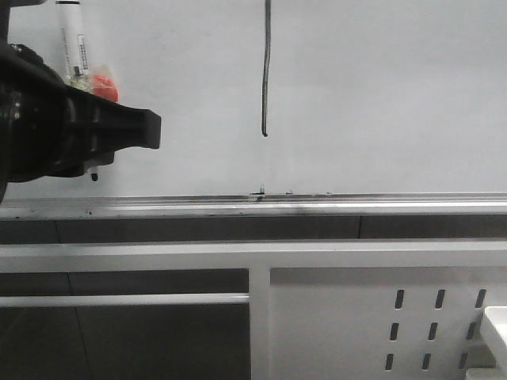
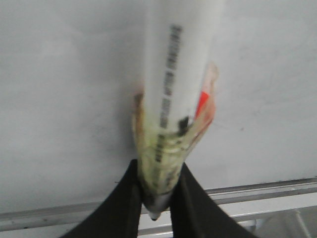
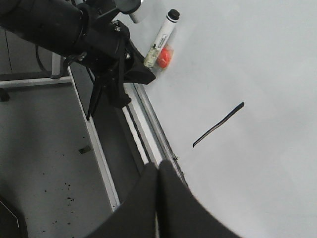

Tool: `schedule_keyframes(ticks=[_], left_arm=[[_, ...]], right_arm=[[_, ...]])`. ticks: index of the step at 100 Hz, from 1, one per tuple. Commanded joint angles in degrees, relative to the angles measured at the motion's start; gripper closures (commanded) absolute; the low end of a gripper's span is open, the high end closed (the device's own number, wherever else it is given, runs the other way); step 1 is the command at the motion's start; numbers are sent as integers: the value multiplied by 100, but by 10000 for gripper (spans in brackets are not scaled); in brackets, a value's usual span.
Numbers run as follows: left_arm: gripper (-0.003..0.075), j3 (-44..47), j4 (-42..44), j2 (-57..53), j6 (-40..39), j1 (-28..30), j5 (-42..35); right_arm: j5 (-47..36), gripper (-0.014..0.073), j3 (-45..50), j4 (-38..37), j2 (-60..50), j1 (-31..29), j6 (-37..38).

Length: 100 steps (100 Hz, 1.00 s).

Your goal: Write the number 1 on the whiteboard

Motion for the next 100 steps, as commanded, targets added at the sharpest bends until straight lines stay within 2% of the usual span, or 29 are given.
schedule_keyframes(ticks=[1, 87, 94, 100], left_arm=[[740, -196, 253, -135, -62, 16, 602], [736, -356, 253, -113, 98, 16, 637], [710, -356, 253, -113, 135, 16, 621], [656, -356, 253, -113, 156, 16, 621]], right_arm=[[-353, 663, -132, 33, -52, -39, 1], [-268, 663, -132, 165, -52, -39, 1], [-268, 663, -132, 165, -52, -39, 1], [-268, 663, -132, 168, -52, -39, 1]])
